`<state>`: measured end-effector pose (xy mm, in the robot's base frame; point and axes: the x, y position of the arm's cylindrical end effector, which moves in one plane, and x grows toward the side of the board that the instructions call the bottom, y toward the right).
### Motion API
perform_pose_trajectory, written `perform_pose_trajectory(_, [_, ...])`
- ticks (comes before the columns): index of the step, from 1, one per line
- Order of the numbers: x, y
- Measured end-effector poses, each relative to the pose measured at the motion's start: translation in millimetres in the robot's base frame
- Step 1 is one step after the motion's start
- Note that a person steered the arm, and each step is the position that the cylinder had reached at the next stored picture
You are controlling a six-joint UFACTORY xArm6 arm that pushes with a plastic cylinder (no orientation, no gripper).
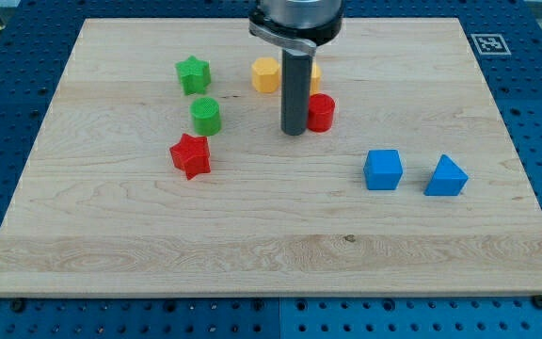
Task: Slide red circle towards top right
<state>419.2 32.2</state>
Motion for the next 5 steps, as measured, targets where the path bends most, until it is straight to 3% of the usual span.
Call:
perform_pose_trajectory(2, [-11.9,50.4])
perform_pose_trajectory(5, [-39.0,54.6])
